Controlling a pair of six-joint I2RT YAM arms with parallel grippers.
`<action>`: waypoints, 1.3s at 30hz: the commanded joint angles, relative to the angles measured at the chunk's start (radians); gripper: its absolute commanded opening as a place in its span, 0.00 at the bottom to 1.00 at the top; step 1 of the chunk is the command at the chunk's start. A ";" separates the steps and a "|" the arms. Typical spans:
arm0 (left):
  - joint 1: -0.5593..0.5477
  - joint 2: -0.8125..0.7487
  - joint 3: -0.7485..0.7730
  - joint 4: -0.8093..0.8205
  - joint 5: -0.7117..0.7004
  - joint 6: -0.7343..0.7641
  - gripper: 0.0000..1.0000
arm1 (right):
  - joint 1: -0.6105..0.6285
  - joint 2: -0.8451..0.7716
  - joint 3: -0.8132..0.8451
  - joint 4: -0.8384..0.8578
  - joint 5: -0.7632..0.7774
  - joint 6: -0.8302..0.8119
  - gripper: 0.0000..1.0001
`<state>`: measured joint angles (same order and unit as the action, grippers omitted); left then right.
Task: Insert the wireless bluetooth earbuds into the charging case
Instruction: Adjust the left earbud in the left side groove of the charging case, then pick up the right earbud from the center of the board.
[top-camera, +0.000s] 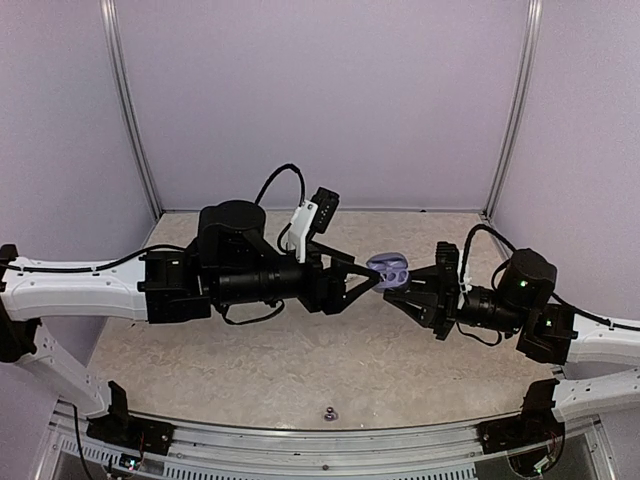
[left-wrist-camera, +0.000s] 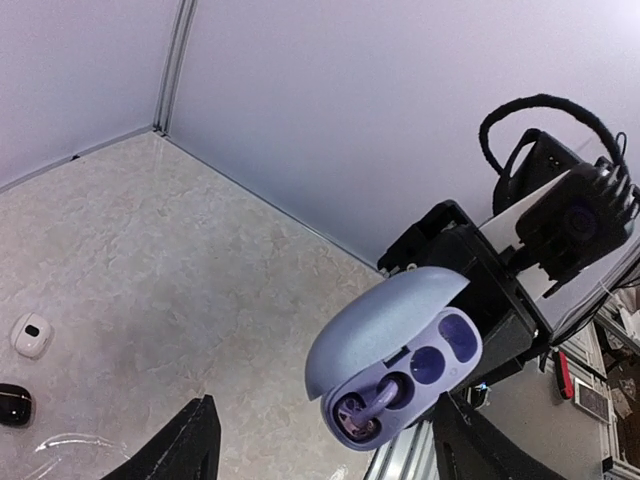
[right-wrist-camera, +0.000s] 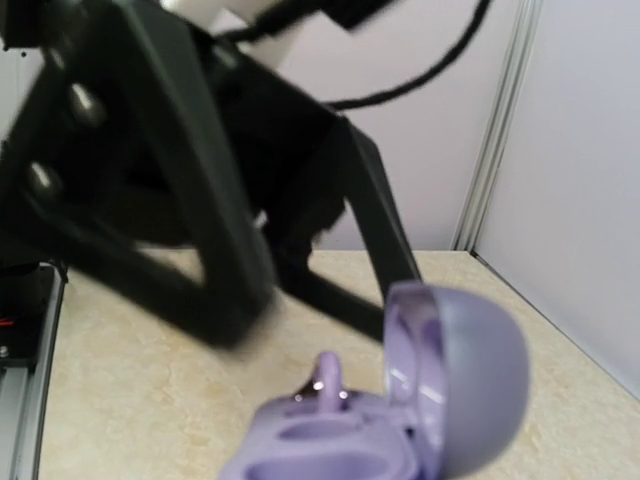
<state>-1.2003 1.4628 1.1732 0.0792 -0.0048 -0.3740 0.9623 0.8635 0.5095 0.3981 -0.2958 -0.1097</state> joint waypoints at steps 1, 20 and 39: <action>0.004 -0.096 -0.064 0.122 0.085 0.045 0.81 | 0.011 0.000 -0.012 0.049 -0.006 0.016 0.00; -0.162 -0.163 -0.558 0.141 -0.022 0.246 0.79 | 0.003 -0.068 -0.044 -0.057 0.034 0.107 0.00; -0.165 0.298 -0.307 -0.137 0.088 0.617 0.72 | -0.006 -0.146 -0.062 -0.124 0.046 0.145 0.00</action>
<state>-1.3762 1.7222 0.8124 0.0746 0.0677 0.1452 0.9619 0.7448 0.4606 0.2825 -0.2634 0.0212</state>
